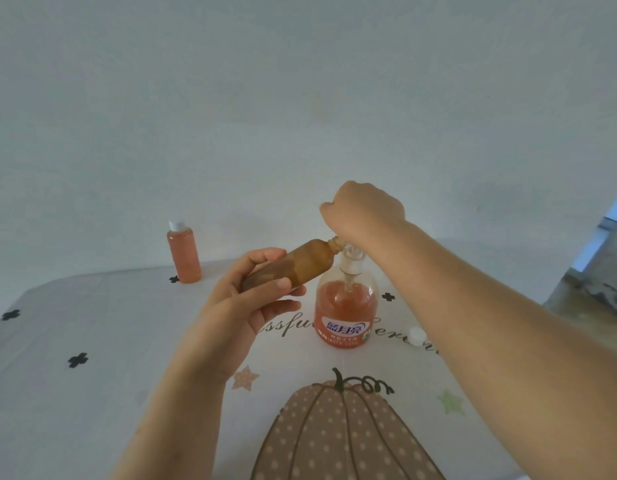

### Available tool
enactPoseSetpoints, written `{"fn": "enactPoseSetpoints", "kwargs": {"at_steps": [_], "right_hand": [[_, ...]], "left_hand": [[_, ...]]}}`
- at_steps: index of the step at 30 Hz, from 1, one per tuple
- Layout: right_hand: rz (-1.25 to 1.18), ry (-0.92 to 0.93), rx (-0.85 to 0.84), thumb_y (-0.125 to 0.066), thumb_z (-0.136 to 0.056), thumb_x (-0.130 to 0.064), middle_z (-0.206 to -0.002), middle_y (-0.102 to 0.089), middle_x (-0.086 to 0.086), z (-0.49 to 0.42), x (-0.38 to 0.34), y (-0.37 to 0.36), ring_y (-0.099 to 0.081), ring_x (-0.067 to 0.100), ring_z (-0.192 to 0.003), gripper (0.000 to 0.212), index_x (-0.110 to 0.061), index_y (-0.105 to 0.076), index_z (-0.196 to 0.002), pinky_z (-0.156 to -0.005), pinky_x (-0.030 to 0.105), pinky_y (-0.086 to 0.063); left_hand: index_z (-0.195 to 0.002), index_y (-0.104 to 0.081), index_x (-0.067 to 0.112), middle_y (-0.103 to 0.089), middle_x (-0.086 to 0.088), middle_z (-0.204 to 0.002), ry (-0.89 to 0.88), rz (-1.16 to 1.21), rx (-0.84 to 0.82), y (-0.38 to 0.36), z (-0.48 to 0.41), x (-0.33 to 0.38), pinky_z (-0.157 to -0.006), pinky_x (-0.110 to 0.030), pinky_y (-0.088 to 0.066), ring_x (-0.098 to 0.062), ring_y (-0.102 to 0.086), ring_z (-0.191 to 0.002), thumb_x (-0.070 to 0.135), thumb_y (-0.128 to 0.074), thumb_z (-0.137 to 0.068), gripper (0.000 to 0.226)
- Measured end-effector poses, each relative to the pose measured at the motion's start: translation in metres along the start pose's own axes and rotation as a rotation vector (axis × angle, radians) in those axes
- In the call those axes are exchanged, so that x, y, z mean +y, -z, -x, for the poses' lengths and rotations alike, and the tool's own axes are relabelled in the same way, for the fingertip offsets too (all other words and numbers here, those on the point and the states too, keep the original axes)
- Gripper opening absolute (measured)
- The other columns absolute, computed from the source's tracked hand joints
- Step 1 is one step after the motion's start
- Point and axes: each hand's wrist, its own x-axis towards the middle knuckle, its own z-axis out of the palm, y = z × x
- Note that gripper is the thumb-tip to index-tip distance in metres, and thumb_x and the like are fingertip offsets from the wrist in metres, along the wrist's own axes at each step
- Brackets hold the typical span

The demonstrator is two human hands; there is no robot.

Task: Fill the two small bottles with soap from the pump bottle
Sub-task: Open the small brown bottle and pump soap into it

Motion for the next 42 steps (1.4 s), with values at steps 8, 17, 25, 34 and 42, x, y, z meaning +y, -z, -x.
{"fn": "enactPoseSetpoints", "kwargs": {"at_steps": [8, 17, 25, 34, 42], "right_hand": [[-0.102, -0.07, -0.078, -0.046, -0.094, -0.02, -0.076, -0.067, 0.001, -0.003, -0.003, -0.004, -0.053, 0.018, -0.058, 0.025, -0.014, -0.062, -0.076, -0.054, 0.025, -0.034], [-0.087, -0.073, -0.129, -0.051, -0.092, -0.015, -0.089, -0.073, 0.003, -0.001, 0.003, -0.018, -0.059, 0.022, -0.067, 0.02, -0.012, -0.07, -0.087, -0.059, 0.026, -0.039], [-0.172, -0.103, -0.12, -0.046, -0.092, -0.021, -0.087, -0.074, 0.004, 0.002, 0.001, -0.015, -0.054, 0.021, -0.061, 0.028, -0.012, -0.071, -0.086, -0.055, 0.027, -0.035], [-0.068, -0.046, -0.029, -0.048, -0.094, -0.015, -0.064, -0.046, 0.0, 0.001, -0.002, 0.0, -0.041, 0.018, -0.054, 0.028, -0.014, -0.043, -0.066, -0.052, 0.026, -0.027], [-0.16, -0.057, -0.063, -0.048, -0.09, -0.016, -0.073, -0.063, 0.002, -0.003, -0.001, -0.006, -0.053, 0.021, -0.059, 0.02, -0.013, -0.061, -0.075, -0.054, 0.026, -0.033]], "left_hand": [[-0.112, -0.062, 0.011, -0.07, -0.014, -0.103, 0.009, -0.008, 0.005, -0.001, 0.0, 0.0, -0.072, -0.03, -0.058, -0.029, -0.069, -0.089, 0.003, -0.066, -0.073, 0.04], [-0.107, -0.064, 0.013, -0.071, -0.01, -0.1, 0.029, -0.078, 0.02, 0.005, -0.004, -0.004, -0.072, -0.029, -0.058, -0.029, -0.07, -0.087, 0.004, -0.067, -0.07, 0.038], [-0.107, -0.064, 0.013, -0.07, -0.011, -0.1, 0.017, -0.056, 0.011, 0.004, -0.002, -0.003, -0.072, -0.03, -0.058, -0.03, -0.07, -0.088, 0.003, -0.068, -0.071, 0.037], [-0.112, -0.061, 0.011, -0.07, -0.014, -0.103, -0.013, 0.016, -0.004, 0.0, 0.0, -0.002, -0.075, -0.032, -0.058, -0.031, -0.069, -0.09, 0.003, -0.066, -0.074, 0.039], [-0.109, -0.063, 0.01, -0.07, -0.014, -0.1, -0.008, 0.008, 0.02, 0.0, -0.002, -0.002, -0.072, -0.031, -0.059, -0.03, -0.07, -0.085, 0.002, -0.065, -0.073, 0.037]]}}
